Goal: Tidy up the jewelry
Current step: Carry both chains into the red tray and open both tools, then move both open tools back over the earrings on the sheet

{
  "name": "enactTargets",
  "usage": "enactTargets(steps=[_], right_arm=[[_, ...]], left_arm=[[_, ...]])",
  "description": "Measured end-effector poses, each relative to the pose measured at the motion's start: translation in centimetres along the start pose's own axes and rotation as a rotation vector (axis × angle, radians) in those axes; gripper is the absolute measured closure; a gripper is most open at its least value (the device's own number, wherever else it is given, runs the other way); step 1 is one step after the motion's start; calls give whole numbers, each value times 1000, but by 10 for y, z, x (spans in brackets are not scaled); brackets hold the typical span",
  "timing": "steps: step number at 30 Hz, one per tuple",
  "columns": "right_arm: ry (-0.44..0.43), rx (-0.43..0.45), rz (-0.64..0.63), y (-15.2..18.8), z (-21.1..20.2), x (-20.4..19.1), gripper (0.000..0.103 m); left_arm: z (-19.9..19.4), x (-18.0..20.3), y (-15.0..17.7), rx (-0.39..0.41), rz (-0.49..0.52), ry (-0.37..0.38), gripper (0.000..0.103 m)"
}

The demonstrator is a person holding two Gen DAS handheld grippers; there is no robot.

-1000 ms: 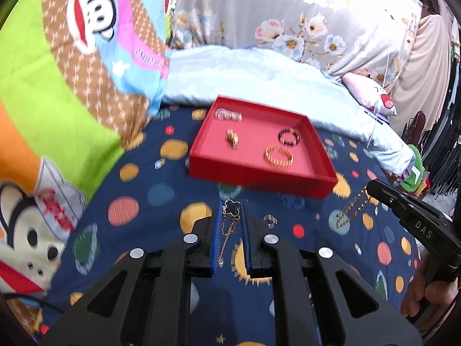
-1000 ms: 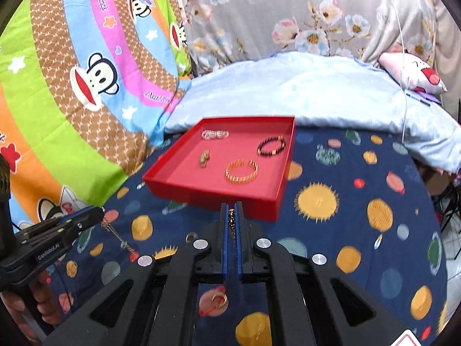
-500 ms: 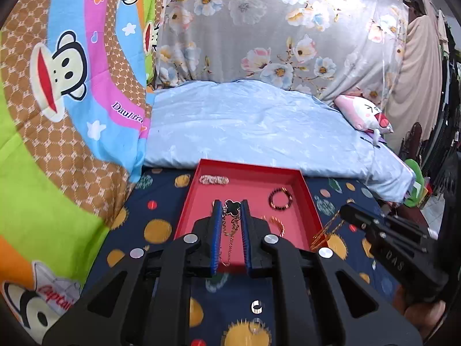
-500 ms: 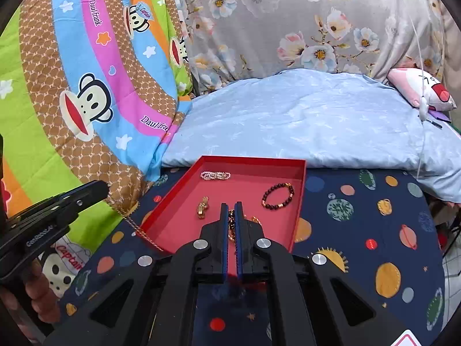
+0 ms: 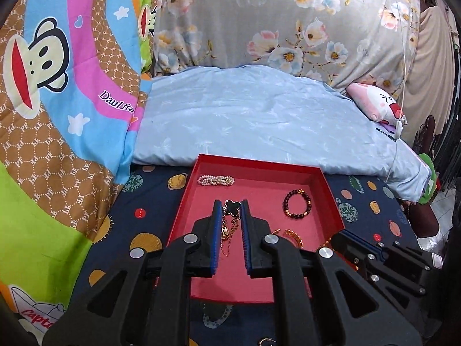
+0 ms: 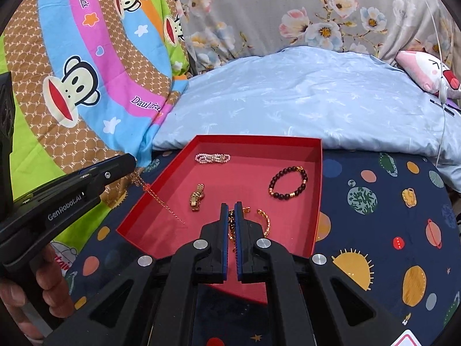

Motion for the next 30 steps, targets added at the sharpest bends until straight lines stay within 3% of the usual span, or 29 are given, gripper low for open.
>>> enactTargets(steps=[9, 13, 22, 30], right_arm=[[15, 10, 4, 2, 1, 4, 97], [12, 18, 16, 4, -5, 6, 96], [13, 35, 42, 21, -35, 14, 94], [62, 36, 13, 60, -74, 14, 87]], left_arm=[[9, -6, 8, -10, -3, -37, 89], [5, -13, 8, 5, -9, -63, 65], [-19, -24, 20, 13, -26, -68, 65], [-46, -42, 73, -51, -71, -70, 65]])
Point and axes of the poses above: each gripper's, at about its wrist camera, not at the fingertips, and z roughly the way its jaws point, x to its right, y to its underside, the point moved 10 cm from there along z, roughly the way its jaws point, and after that the axes turned 4 degrees about -z, right-handed, at the moved point
